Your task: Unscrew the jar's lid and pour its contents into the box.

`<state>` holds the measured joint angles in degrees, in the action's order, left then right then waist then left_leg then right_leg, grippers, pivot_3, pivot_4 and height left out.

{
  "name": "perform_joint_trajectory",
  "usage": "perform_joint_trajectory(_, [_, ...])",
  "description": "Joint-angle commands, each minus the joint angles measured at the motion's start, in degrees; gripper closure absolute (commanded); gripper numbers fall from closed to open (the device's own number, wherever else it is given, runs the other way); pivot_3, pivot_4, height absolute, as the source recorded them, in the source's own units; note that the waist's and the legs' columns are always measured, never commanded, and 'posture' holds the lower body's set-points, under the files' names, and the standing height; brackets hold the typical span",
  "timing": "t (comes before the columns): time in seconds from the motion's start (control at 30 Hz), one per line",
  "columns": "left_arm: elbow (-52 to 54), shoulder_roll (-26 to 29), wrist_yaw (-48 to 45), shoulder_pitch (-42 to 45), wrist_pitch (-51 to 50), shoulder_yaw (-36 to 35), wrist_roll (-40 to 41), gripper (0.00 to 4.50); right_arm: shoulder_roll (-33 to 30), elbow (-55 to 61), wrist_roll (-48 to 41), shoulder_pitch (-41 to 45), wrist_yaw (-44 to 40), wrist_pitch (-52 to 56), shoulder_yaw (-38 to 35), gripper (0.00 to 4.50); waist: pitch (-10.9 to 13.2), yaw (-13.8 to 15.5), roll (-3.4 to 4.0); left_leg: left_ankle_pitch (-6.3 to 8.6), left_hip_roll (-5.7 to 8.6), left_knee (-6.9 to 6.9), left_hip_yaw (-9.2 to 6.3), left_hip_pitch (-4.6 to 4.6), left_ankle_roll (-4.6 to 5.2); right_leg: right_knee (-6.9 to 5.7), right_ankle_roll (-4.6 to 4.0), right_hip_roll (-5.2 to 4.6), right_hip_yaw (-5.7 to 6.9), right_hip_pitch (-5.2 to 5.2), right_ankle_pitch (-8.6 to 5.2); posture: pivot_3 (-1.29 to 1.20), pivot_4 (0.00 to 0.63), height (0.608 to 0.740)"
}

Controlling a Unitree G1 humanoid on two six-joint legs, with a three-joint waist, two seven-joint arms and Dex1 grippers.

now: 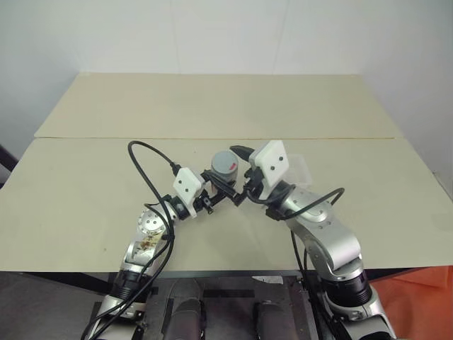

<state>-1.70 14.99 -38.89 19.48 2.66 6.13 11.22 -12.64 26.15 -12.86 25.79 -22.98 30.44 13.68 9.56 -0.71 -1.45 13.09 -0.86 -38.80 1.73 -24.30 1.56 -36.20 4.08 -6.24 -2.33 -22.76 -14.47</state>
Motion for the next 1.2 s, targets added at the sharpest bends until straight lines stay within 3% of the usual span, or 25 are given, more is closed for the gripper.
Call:
perform_joint_trajectory(0.03, [2.7, 0.2, -0.3, 0.0, 1.0, -0.2, 0.5, 2.37, 0.5, 0.4, 1.1, 1.0, 0.6, -2.4, -0.7, 0.95, 0.0, 0.0, 0.00, 0.00, 0.00, 0.00, 0.00, 0.00, 0.00, 0.00, 0.00, 0.00, 0.00, 0.00, 0.00, 0.00, 0.150, 0.740])
perform_joint_trajectory(0.1, [2.7, 0.3, -0.4, -0.1, 1.0, -0.1, 0.5, 2.37, 1.0, 0.1, 1.3, 0.9, 0.8, -2.8, -0.9, 1.66, 0.0, 0.0, 0.00, 0.00, 0.00, 0.00, 0.00, 0.00, 0.00, -0.01, 0.00, 0.00, 0.00, -0.01, 0.00, 0.00, 0.150, 0.740])
perform_joint_trajectory(0.3, [3.0, 1.0, -1.7, -0.5, 0.7, 0.2, 1.1, 2.37, 0.9, -0.1, 1.7, 0.7, 0.2, -3.2, -0.9, 1.71, 0.0, 0.0, 0.00, 0.00, 0.00, 0.00, 0.00, 0.00, 0.00, 0.00, 0.00, 0.00, 0.00, 0.00, 0.00, 0.00, 0.150, 0.740])
perform_joint_trajectory(0.43, [4.9, 3.4, -6.3, -1.7, 0.1, 1.1, 3.1, 2.37, -1.4, -1.1, -0.9, 1.2, -5.8, -5.0, -1.3, 1.71, 0.0, -0.1, 0.00, 0.00, 0.00, 0.00, 0.00, 0.00, 0.00, 0.00, 0.00, 0.01, 0.00, 0.00, 0.00, 0.00, 0.150, 0.740])
perform_joint_trajectory(0.63, [10.4, 8.7, -15.2, -3.0, -4.5, 2.1, 9.6, 2.37, -7.2, -7.6, -10.6, 6.5, -24.7, -9.6, -4.1, 1.71, 0.0, -0.2, 0.01, 0.00, -0.04, -0.01, 0.00, 0.05, 0.00, 0.00, 0.00, 0.03, 0.00, 0.05, 0.00, 0.00, 0.150, 0.740])
perform_joint_trajectory(0.77, [13.3, 10.8, -18.7, -3.1, -6.5, 3.2, 11.7, 2.37, -11.1, -16.8, -16.2, 12.5, -45.4, -15.0, -3.2, 1.71, 0.0, -0.2, 0.01, 0.00, -0.04, 0.00, -0.02, 0.11, 0.00, 0.07, 0.00, 0.04, 0.02, 0.17, 0.00, 0.00, 0.150, 0.740])
perform_joint_trajectory(0.97, [13.8, 9.6, -19.1, -1.9, -7.2, 4.7, 11.3, 2.37, -9.7, -35.5, -16.0, 22.3, -66.5, -23.2, -0.8, 1.71, 0.0, -0.2, 0.02, 0.00, -0.06, -0.02, -0.03, 0.15, 0.00, 0.05, 0.00, 0.06, 0.05, 0.21, 0.00, 0.00, 0.150, 0.740])
perform_joint_trajectory(1.2, [13.8, 8.4, -19.0, -2.3, -7.1, 5.0, 10.5, 2.37, -13.3, -46.3, -21.3, 29.0, -69.5, -32.6, 9.3, 1.71, 0.0, -0.2, 0.03, 0.00, -0.08, 0.01, -0.04, 0.12, 0.00, 0.07, 0.00, 0.07, 0.04, 0.15, 0.00, 0.00, 0.150, 0.740])
